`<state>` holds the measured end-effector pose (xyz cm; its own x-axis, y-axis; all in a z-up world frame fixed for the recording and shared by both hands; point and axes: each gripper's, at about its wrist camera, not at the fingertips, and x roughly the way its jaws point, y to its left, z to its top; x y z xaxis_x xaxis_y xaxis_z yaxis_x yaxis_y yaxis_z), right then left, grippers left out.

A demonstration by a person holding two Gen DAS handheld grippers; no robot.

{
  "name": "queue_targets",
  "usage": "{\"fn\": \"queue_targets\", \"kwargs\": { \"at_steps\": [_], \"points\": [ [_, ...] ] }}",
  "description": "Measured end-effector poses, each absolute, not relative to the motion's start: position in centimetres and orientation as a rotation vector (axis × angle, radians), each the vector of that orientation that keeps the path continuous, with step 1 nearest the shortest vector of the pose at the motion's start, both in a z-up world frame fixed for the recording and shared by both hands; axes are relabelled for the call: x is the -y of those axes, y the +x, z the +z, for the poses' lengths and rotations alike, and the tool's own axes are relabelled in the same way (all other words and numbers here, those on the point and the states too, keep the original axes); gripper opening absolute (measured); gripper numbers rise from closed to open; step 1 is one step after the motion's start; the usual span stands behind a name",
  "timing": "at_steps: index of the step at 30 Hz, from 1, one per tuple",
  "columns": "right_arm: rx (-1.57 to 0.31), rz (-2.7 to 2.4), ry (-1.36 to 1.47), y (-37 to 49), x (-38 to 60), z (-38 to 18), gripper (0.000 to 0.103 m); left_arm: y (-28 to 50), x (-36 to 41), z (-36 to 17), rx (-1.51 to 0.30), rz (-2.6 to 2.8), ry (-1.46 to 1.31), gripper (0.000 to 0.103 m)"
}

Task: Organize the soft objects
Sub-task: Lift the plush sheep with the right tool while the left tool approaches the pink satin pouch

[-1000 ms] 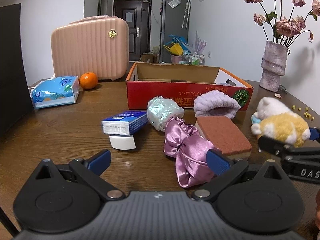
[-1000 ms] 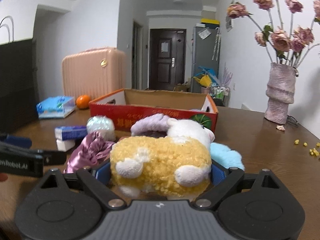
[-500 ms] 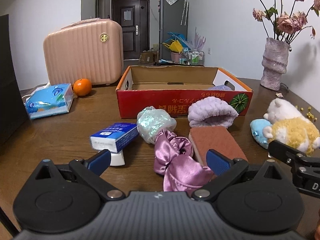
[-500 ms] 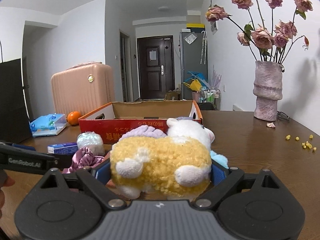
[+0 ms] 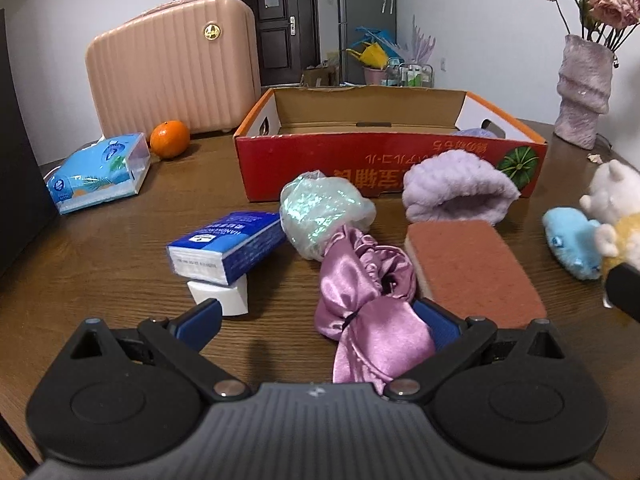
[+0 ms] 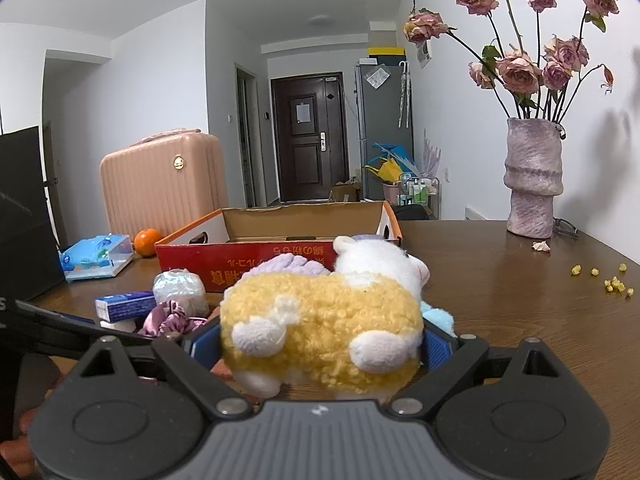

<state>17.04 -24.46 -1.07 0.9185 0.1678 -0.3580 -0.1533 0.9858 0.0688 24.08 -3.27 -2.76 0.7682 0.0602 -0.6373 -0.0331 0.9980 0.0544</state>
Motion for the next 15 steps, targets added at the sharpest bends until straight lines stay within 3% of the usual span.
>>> {"fn": "queue_targets", "kwargs": {
  "at_steps": [7, 9, 12, 15],
  "points": [
    [-0.382, 0.167, 0.036, 17.4, 24.4, -1.2, 0.095, 25.0, 3.2, -3.8, -0.734, 0.038, 0.054, 0.102],
    [-0.384, 0.167, 0.034, 17.4, 24.3, -1.2, 0.095, 25.1, 3.3, -4.0, -0.74, 0.027, 0.051, 0.097],
    [-0.386, 0.168, 0.034, 17.5, 24.3, -1.2, 0.095, 25.1, 3.4, -4.2, -0.751, 0.007, 0.055, 0.082],
    [-0.387, 0.171, 0.032, 17.5, 24.3, -1.2, 0.095, 24.9, 3.5, -4.2, -0.743, -0.008, 0.055, 0.076]
  ]
}}
